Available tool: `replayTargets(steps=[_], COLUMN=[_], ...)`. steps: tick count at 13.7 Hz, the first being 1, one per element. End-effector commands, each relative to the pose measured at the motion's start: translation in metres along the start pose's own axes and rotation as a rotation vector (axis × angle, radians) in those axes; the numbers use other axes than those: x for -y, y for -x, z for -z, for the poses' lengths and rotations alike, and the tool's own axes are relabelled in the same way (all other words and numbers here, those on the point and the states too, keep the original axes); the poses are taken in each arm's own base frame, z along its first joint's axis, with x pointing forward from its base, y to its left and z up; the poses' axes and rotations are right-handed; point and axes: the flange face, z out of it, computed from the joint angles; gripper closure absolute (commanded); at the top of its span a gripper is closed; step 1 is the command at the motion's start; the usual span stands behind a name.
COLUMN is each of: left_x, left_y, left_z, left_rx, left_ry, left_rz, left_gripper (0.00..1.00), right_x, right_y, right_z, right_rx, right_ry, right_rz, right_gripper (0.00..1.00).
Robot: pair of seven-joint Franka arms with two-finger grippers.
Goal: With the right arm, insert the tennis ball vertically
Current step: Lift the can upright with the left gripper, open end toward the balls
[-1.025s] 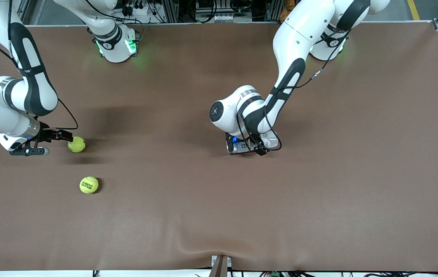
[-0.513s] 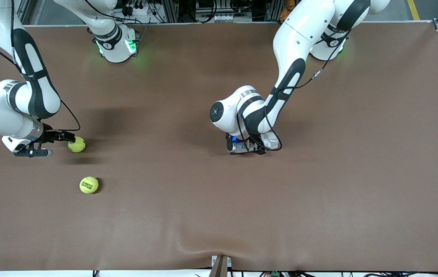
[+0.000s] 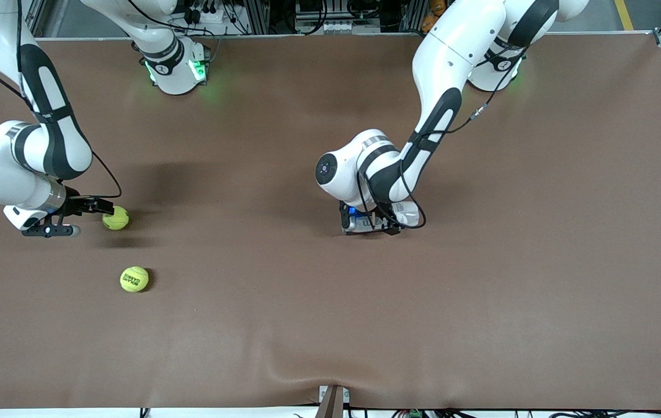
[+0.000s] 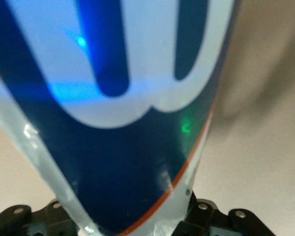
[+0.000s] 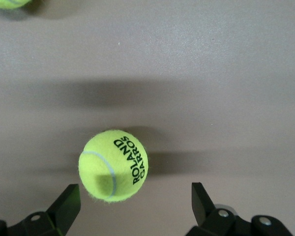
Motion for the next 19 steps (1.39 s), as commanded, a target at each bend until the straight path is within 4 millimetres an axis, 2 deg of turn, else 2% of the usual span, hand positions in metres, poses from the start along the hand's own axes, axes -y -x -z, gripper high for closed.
replayTargets(steps=[1,4,8,11,14,19], left_x=[0.012,0.016,0.015,0.014,0.02,0.017], left_y=[-0.004,-0.015,-0.033,-0.046,-0.055,-0.071], left_z=[0.036,0.08,0.108,0.132,0.144,0.139], left_rx=[-0.056,-0.19,-0.395,-0.589,-0.798,-1.064], left_ry=[-0.04,-0.082,-0.118,-0.14,-0.174,-0.173], left_rz=[0.021,0.098,0.26,0.341,0.347,0.38], left_gripper=[0.39,0.39,0.39,0.4,0.4,0.37], right_x=[-0.009,-0.012,-0.013,-0.012,-0.009,-0.008], right_y=[0.0,0.001,0.001,0.001,0.001,-0.002], right_z=[0.001,-0.001,-0.001,-0.008,-0.022,-0.042], right_rx=[-0.012,-0.011,-0.011,-0.005,0.005,0.005], right_ry=[-0.003,-0.004,-0.004,-0.006,-0.04,-0.051], right_rz=[-0.009,-0.014,-0.015,-0.015,-0.047,-0.064], right_gripper=[0.0,0.0,0.0,0.0,0.0,0.0])
